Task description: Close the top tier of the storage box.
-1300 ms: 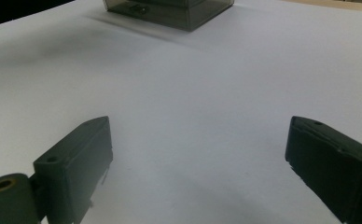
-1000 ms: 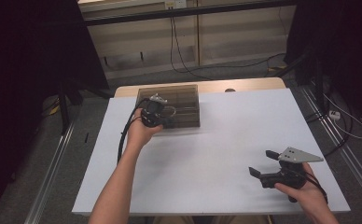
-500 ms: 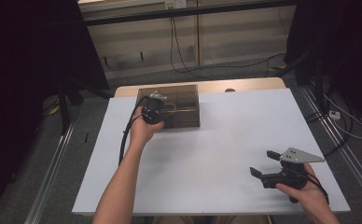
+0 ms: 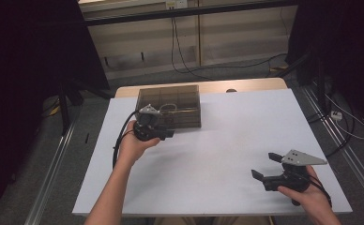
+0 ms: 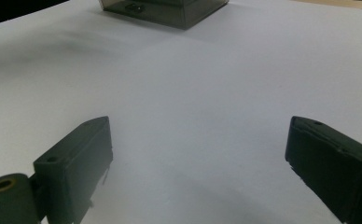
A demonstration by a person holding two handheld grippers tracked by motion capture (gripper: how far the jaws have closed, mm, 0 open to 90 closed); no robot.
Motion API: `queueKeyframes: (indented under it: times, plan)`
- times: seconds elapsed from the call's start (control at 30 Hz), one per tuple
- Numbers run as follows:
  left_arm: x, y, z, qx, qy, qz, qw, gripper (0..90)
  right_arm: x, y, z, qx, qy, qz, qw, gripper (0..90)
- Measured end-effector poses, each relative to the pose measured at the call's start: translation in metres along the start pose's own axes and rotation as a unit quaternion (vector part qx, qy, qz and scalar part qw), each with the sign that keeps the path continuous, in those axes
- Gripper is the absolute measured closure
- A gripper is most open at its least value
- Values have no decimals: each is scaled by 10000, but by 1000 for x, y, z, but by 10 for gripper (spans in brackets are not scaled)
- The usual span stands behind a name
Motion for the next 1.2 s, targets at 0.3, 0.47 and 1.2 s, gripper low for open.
queueKeyframes:
  times: [0.3,0.47,1.2]
  plan:
    - [-11,-30,-13,-52,-112,37,9999,446,-2,-1,0,15,-4,101,9999,69]
    - [-9,-46,-18,-33,-127,-42,9999,397,-4,-2,2,97,-28,140,9999,69]
    - [1,-95,-33,-132,40,-35,9999,263,-7,-7,3,134,-85,134,9998,69]
Point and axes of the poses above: each handheld gripper's, and its own axes: z roughly forward along the jaws, y roughly out of its top, x roughly to its left, the point moved 6 cm from there along z, roughly forward along the jaws, and after that the axes turned 7 degrees about x, right-handed, at the moved point
